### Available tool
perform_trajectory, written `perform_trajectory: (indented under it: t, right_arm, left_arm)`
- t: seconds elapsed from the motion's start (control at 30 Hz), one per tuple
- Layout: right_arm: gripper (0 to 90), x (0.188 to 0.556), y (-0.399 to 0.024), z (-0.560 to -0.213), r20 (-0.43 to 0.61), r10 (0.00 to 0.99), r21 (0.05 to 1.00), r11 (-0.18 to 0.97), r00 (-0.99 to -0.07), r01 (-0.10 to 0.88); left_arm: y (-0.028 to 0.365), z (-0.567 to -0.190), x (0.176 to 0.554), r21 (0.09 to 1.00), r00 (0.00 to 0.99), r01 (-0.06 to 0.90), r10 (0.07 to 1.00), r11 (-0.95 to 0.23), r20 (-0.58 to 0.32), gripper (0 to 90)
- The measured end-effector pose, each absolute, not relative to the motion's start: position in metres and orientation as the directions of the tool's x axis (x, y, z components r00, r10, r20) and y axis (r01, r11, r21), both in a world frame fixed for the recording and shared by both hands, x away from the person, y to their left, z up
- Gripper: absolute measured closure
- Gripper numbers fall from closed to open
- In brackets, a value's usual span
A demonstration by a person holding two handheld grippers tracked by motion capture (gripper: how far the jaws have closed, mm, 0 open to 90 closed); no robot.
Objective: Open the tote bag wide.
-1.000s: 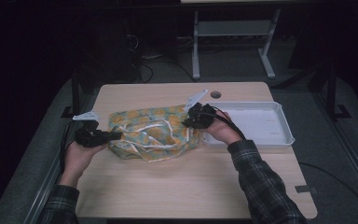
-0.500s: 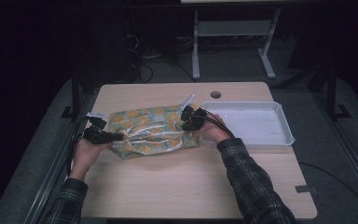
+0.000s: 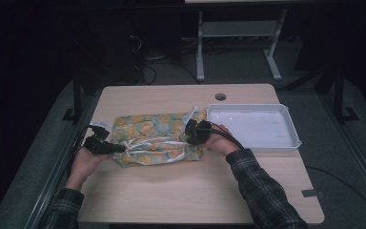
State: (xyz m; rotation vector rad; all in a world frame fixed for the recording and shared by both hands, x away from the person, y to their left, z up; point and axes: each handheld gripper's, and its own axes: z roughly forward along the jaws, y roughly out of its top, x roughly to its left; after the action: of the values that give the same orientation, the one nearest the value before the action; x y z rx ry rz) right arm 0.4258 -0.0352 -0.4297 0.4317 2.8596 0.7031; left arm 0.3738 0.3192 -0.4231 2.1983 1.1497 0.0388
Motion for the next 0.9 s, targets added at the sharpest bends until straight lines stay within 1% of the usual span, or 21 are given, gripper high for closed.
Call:
perform_trajectory:
  t: [0.17,0.37,0.47,0.6,0.63,0.7,0.77,0.9]
  right_arm:
    - [89.3,0.404,-0.040,-0.427,-0.102,0.267,0.465,0.864,-0.958,0.192]
    - [89.2,0.381,-0.051,-0.425,-0.109,0.224,0.458,0.876,-0.968,0.151]
    - [89.2,0.378,-0.053,-0.428,-0.108,0.232,0.453,0.877,-0.967,0.160]
    - [88.9,0.381,-0.055,-0.435,-0.107,0.243,0.450,0.877,-0.964,0.171]
    - [87.9,0.381,-0.055,-0.436,-0.103,0.250,0.455,0.872,-0.963,0.178]
    - [80.9,0.381,-0.056,-0.435,-0.098,0.263,0.465,0.865,-0.960,0.189]
    - [76.5,0.383,-0.060,-0.431,-0.079,0.268,0.489,0.850,-0.960,0.198]
    - [69.5,0.385,-0.072,-0.422,-0.049,0.297,0.544,0.809,-0.954,0.224]
  left_arm:
    - [0.319,-0.421,0.353,0.543,0.637,0.724,0.714,-0.425,-0.290,89.1]
    - [0.311,-0.420,0.324,0.528,0.685,0.705,0.649,-0.474,-0.332,89.1]
    - [0.306,-0.422,0.315,0.527,0.700,0.696,0.624,-0.488,-0.346,88.9]
    - [0.306,-0.424,0.313,0.540,0.702,0.691,0.623,-0.480,-0.345,87.1]
    - [0.307,-0.425,0.313,0.556,0.709,0.680,0.622,-0.478,-0.333,84.2]
    - [0.308,-0.424,0.312,0.576,0.719,0.663,0.622,-0.478,-0.311,75.3]
    - [0.310,-0.421,0.309,0.600,0.731,0.642,0.617,-0.477,-0.292,66.6]
    - [0.315,-0.416,0.304,0.619,0.737,0.625,0.622,-0.476,-0.266,54.5]
